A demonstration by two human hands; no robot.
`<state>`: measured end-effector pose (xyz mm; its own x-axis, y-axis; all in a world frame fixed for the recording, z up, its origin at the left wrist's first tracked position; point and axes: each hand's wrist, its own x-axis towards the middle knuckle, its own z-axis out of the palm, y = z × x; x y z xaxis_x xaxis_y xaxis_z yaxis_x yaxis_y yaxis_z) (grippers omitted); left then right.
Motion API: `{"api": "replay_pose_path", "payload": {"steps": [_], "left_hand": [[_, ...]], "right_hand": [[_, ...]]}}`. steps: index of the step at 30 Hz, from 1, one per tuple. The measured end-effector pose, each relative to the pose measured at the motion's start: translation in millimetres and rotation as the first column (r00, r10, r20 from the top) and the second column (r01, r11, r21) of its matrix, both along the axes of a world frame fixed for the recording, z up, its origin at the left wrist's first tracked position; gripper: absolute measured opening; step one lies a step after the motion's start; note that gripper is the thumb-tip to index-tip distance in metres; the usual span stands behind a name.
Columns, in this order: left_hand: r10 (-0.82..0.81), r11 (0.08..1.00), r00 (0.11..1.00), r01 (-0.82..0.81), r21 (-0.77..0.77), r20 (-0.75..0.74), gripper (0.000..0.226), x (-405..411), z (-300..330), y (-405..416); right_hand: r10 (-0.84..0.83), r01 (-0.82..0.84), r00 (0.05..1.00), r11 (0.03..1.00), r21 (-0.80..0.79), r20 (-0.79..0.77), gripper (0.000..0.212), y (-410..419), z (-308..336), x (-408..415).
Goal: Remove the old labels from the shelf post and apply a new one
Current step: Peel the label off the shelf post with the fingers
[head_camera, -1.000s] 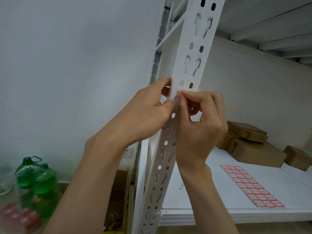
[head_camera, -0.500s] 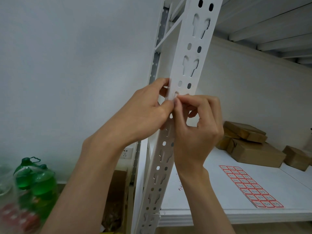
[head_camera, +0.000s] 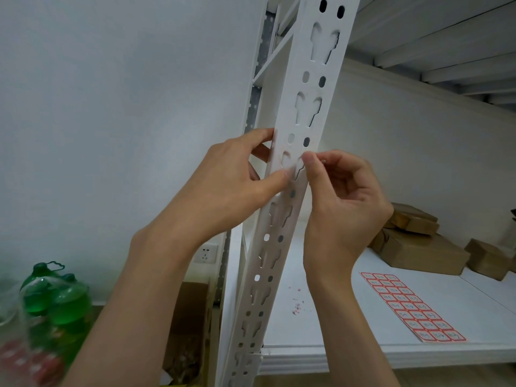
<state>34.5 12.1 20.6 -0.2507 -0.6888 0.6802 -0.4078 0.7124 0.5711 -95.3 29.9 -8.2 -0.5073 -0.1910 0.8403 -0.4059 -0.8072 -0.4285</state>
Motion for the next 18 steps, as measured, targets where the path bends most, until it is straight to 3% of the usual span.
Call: {"api": "replay_pose_path", "payload": {"steps": [11, 18], "left_hand": [[0.005, 0.999, 0.998, -0.007, -0.031, -0.066, 0.050, -0.2, -1.0, -3.1], [-0.140, 0.976, 0.933, 0.187, 0.114, -0.331, 0.022, -21.2, -9.7, -2.1]], "right_hand": [[-0.029, 0.031, 0.998, 0.999, 0.023, -0.054, 0.010, 1.8, 0.7, -5.5], [-0.039, 0.040, 0.999, 0.998, 0.046, -0.024, 0.016, 1.9, 3.1, -3.3]]}}
